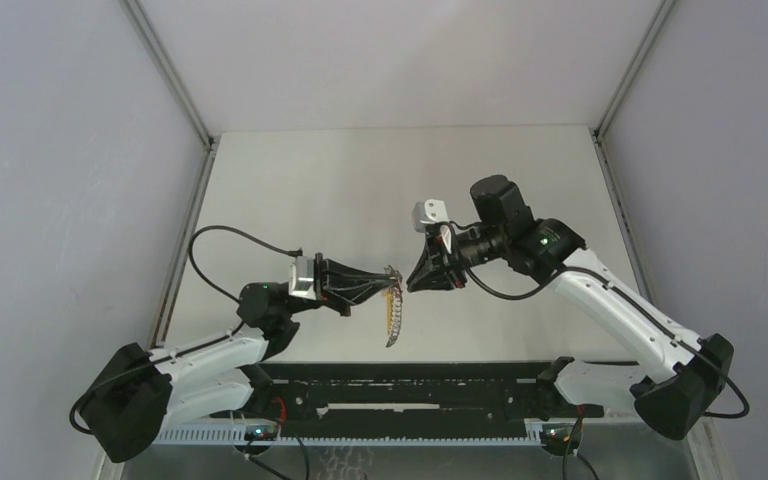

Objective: Put the keys on the keyring

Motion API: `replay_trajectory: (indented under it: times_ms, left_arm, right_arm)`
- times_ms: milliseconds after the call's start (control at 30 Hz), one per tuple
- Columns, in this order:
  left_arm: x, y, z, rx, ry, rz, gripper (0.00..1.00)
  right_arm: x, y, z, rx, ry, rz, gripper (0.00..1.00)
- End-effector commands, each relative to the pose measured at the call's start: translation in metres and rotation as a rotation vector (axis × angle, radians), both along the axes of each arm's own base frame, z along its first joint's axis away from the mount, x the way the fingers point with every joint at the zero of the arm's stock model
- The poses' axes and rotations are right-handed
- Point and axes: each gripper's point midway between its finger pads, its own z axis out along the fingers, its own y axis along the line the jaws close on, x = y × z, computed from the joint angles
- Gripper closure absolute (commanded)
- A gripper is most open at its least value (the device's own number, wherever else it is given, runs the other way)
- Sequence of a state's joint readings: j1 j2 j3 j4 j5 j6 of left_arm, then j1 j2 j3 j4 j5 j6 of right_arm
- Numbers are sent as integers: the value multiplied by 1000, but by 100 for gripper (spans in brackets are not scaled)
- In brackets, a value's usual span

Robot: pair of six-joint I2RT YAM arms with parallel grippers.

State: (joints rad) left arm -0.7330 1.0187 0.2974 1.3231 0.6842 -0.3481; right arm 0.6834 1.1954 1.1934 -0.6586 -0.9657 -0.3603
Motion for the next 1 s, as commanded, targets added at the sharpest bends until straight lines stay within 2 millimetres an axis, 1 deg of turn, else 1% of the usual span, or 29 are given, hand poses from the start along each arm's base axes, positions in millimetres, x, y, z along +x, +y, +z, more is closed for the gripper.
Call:
replay_trajectory:
  times_ms: [0, 133, 267, 467, 600, 733, 767, 967]
  left_arm:
    - [-4, 7, 22, -75, -65, 21, 100]
    - [-6, 7, 23, -75, -65, 14, 100]
    - [-7, 6, 24, -76, -68, 7, 100]
    - [-9, 6, 24, -78, -71, 3, 100]
    - [-9, 6, 25, -79, -72, 3, 100]
    - [-8, 6, 26, -80, -72, 4, 100]
    - [-8, 6, 26, -81, -72, 5, 100]
    - [-7, 7, 24, -82, -70, 15, 100]
  right_arm:
    - [-8, -3, 18, 69, -97, 11, 83]
    - [-5, 2, 26, 111, -118, 4, 82]
    - [1, 10, 28, 127, -113, -7, 81]
    - [1, 16, 29, 139, -113, 4, 82]
    - [0, 17, 28, 139, -104, 14, 87]
    - [-1, 16, 26, 134, -104, 20, 99]
    - [0, 14, 26, 131, -105, 16, 100]
    - [1, 0, 25, 104, -124, -23, 100]
